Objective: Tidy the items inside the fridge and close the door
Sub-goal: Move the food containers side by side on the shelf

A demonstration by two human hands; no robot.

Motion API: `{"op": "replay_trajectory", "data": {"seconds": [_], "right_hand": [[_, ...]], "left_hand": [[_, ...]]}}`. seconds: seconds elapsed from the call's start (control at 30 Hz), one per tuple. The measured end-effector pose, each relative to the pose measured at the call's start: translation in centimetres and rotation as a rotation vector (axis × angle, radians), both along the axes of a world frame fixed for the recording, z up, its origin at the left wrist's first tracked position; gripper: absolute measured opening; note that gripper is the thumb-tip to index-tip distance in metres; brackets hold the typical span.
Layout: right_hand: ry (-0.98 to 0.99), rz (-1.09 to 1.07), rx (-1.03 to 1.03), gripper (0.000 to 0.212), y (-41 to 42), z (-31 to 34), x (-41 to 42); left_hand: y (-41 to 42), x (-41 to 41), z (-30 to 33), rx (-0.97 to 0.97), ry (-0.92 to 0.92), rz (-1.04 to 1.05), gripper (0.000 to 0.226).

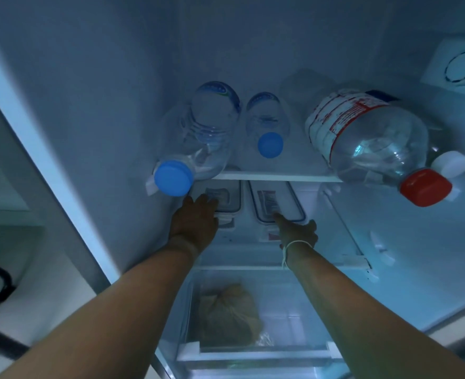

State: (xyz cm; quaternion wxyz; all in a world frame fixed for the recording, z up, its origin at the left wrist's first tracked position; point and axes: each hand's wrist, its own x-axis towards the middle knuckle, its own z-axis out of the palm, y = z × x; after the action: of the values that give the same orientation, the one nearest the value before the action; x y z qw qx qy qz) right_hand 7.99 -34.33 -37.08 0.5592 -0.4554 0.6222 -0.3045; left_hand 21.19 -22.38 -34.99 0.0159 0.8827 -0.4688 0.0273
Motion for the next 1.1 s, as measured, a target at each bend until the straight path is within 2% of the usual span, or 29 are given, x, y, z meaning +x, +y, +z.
{"op": "replay_trajectory", "data": {"seconds": [0.17, 0.63, 0.77, 0.9, 1.0, 1.1], "right_hand": [[0.078, 0.129, -0.113, 0.093, 0.0, 0.3, 0.6], [0.186, 0.222, -0.208, 0.101, -0.3, 0.4, 1.0], [0.191, 0.262, -0.215, 0.104, 0.1, 0.2, 0.5], [0.141, 0.311, -0.203, 0.106, 2.1, -0.2, -0.4], [0.12, 0.344, -0.212, 0.106, 3.4, 0.3, -1.4], [0.182, 0.473, -0.353, 0.095, 4.6, 1.7, -2.6]], "left_hand": [[0.1, 0.1, 0.1, -0.039, 0.012, 0.005, 0.047], [0.1, -0.1, -0.2, -0.083, 0.013, 0.003, 0.048], [0.2, -0.1, -0.1, -0.053, 0.03, -0.002, 0.053], [0.6, -0.5, 0.1, 0.084, 0.06, -0.035, 0.067], [1.2, -0.9, 0.4, 0.065, 0.075, -0.024, 0.073], [2.3, -2.0, 1.6, 0.0, 0.062, -0.039, 0.07]]}}
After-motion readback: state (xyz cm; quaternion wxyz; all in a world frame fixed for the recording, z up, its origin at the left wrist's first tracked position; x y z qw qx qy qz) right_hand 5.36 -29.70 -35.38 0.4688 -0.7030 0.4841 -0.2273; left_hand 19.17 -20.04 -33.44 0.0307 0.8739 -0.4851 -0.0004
